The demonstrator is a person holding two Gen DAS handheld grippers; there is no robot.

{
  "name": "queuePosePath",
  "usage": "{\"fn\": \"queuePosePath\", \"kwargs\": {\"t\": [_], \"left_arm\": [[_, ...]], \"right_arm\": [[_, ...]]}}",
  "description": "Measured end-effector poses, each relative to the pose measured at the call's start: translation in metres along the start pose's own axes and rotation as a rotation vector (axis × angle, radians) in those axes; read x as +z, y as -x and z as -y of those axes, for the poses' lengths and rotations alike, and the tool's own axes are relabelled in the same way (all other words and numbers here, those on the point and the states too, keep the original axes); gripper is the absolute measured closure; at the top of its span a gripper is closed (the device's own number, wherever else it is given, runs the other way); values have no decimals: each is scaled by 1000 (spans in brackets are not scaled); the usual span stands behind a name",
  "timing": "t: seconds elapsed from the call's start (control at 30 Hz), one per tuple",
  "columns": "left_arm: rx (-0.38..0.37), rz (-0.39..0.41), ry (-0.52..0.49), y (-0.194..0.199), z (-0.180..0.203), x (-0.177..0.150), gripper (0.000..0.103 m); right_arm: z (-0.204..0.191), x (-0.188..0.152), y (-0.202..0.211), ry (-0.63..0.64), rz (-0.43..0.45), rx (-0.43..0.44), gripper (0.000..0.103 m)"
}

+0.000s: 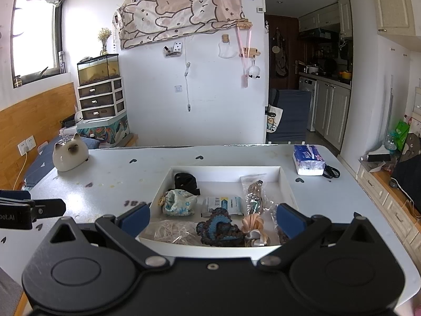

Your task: Organize soft objects

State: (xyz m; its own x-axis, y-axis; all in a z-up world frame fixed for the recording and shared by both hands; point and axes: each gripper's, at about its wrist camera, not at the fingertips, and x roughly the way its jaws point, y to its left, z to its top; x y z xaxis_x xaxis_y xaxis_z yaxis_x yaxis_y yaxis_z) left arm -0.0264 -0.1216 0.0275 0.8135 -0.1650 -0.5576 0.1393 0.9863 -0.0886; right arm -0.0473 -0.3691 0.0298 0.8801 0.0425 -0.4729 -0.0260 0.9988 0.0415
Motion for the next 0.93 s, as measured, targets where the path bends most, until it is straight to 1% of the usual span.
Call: {"fn": "queuePosePath", "kwargs": {"t": [0.93], "left_arm": [[1, 0, -1, 0, -5, 2, 0]], "right_arm": [[-4, 2, -2, 0, 0, 7, 0]]}}
